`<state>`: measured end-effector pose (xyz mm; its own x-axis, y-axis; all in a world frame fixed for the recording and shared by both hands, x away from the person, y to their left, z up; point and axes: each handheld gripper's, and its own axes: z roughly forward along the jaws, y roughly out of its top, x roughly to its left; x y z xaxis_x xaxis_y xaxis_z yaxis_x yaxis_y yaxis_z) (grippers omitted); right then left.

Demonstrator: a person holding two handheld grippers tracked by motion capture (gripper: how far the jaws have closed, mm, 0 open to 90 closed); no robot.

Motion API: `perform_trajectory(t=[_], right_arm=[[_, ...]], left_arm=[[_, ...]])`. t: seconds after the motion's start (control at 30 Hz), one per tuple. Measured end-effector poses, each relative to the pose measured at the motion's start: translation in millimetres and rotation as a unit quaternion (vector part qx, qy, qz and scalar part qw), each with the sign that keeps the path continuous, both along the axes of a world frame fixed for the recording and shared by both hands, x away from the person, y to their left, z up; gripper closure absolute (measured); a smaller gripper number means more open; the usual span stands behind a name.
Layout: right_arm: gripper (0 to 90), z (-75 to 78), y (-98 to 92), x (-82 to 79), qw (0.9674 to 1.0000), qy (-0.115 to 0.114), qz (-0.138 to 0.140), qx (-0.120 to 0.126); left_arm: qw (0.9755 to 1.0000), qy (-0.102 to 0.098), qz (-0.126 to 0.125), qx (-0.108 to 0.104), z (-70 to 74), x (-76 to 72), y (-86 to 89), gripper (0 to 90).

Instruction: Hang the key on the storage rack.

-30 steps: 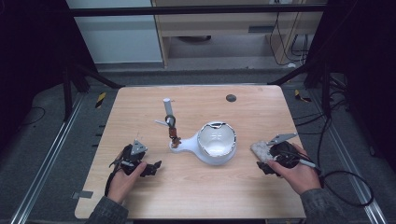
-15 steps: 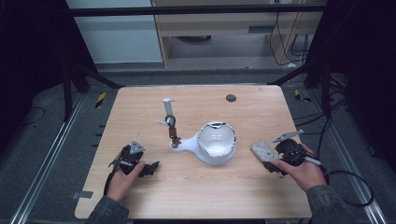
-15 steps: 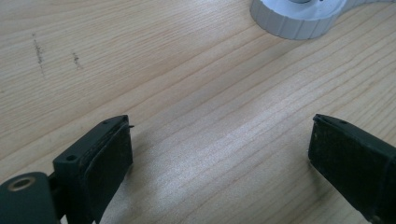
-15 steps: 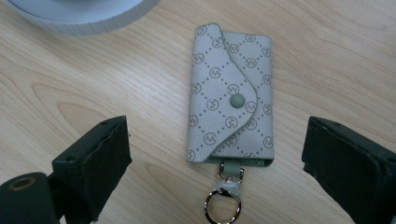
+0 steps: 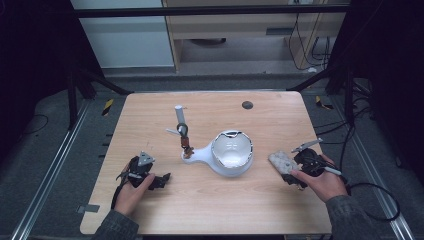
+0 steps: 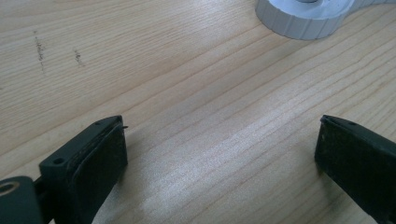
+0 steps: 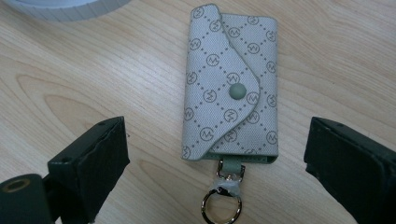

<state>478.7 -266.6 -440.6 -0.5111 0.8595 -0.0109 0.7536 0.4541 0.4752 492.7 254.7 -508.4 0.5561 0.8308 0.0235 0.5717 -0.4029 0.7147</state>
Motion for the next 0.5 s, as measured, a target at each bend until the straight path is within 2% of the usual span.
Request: perform_trajectory(t=[0.5], right_arm=[[10.8, -5.8, 2.4, 4.0, 0.9999, 0.012, -0.002, -0.005]], left_arm=[[1.0, 0.0, 0.003, 0.0, -0.3, 0.4, -0.6, 0.6]])
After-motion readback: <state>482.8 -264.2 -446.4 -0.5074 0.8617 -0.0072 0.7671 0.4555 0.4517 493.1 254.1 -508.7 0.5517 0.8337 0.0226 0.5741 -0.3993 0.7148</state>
